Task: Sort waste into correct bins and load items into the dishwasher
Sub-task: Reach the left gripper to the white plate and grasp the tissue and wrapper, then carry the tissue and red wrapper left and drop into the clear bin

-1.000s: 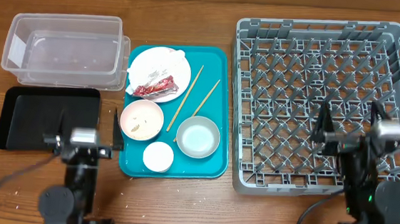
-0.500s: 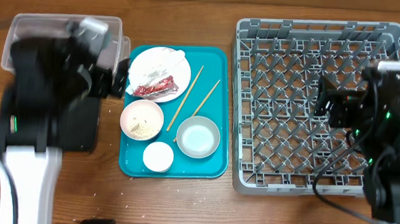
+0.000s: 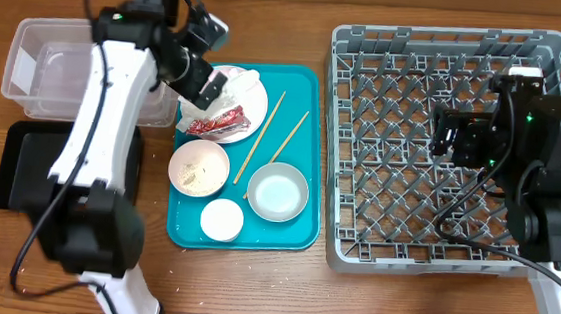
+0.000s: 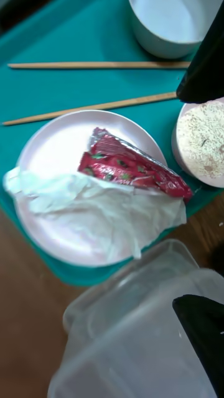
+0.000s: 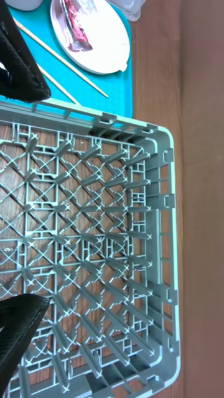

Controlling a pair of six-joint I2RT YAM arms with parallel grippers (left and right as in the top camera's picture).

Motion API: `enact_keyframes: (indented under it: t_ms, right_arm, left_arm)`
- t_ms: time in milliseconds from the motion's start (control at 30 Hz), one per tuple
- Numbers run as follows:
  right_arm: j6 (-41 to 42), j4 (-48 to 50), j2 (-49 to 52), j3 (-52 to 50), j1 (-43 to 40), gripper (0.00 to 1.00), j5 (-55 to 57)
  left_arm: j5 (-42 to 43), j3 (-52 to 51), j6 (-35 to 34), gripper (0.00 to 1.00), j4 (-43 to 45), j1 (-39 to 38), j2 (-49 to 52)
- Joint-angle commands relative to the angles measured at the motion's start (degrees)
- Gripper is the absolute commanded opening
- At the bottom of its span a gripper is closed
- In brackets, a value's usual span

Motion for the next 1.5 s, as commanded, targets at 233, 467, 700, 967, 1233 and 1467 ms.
enact_keyframes:
  t_ms: [233, 467, 700, 967, 1233, 1467]
  right_arm:
    - [-0.1, -0.2, 2.5, 1.6, 0.2, 1.0, -0.5]
    - [-0.1, -0.3, 4.6, 1.6, 0.2, 1.0, -0.5]
    - [-0.1, -0.3, 5.0, 1.6, 0.2, 1.0, 0.2]
    - [-0.1, -0.3, 5.0, 1.6, 0.2, 1.0, 0.6]
    - [-0.1, -0.3, 5.0, 1.6, 0.2, 1.0, 0.6]
    - [-0.1, -0.3, 5.0, 1.6, 0.2, 1.0, 0.6]
  left_arm:
    - [-7.2, 1.4, 8.5, 0.98, 2.1, -3.4, 12.3]
    - [-6.0, 1.4, 9.9, 0.98, 3.1, -4.8, 18.7]
    - [-6.3, 1.4, 10.3, 0.83, 4.9, -6.0, 23.2]
    - [-6.3, 1.6, 9.5, 0.04, 7.4, -6.1, 24.0]
    - [-0.7, 12.3, -0.8, 0.04, 0.2, -6.0, 23.2]
    - [0.7, 40.6, -20.1, 0.04, -16.1, -1.7, 23.0]
